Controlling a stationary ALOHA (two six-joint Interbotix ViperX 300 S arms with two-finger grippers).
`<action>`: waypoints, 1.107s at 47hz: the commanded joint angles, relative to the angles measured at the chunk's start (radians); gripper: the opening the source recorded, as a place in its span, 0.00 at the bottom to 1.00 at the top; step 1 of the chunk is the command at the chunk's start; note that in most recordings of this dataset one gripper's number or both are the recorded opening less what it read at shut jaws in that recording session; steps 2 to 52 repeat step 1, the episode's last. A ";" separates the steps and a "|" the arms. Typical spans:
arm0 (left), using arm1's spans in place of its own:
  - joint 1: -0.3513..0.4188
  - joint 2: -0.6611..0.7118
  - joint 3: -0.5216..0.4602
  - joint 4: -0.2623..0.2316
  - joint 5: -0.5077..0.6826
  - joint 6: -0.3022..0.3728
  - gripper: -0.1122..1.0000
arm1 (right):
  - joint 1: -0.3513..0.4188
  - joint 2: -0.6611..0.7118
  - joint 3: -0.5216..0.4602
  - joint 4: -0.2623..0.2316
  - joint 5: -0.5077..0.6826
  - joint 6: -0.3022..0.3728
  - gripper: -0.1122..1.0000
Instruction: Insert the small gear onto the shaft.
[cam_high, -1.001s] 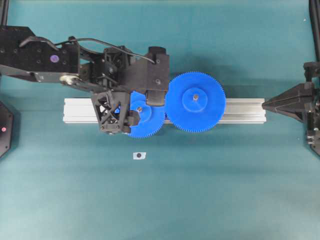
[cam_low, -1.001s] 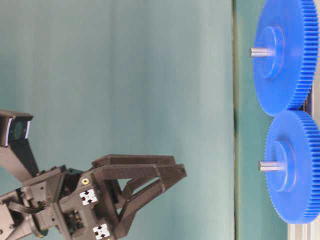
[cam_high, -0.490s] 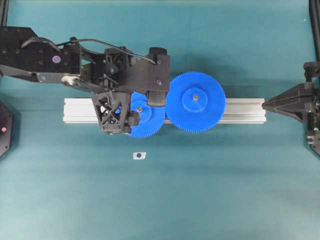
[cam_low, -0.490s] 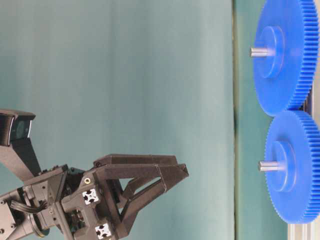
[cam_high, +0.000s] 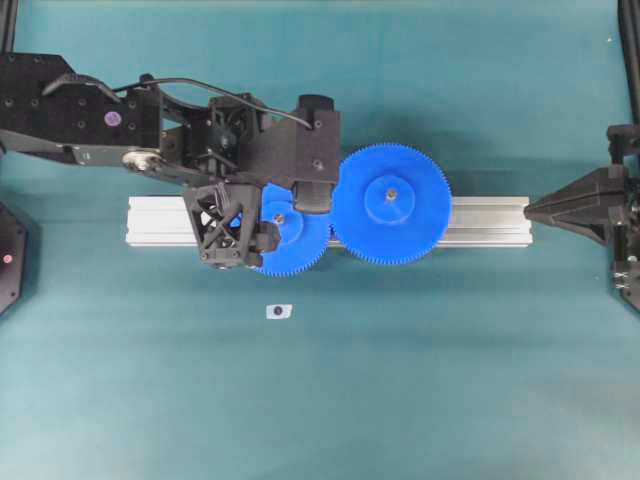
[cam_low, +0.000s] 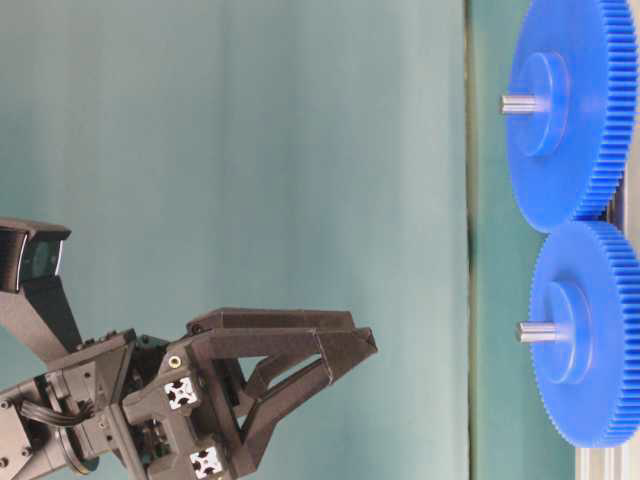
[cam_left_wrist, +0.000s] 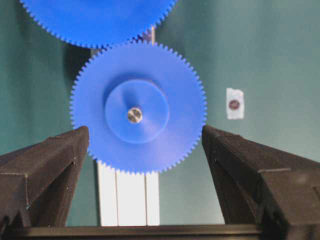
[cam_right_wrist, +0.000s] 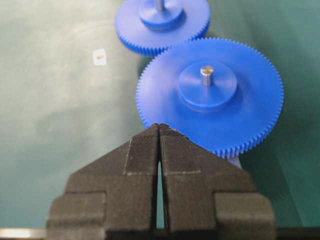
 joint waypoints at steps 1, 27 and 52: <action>-0.003 -0.014 -0.011 0.002 -0.003 0.002 0.88 | -0.002 0.005 -0.011 -0.002 -0.006 0.009 0.10; -0.003 -0.014 -0.011 0.002 -0.003 0.002 0.88 | -0.002 0.005 -0.011 -0.002 -0.006 0.009 0.10; -0.003 -0.014 -0.011 0.002 -0.003 0.002 0.88 | -0.002 0.005 -0.011 -0.002 -0.006 0.009 0.10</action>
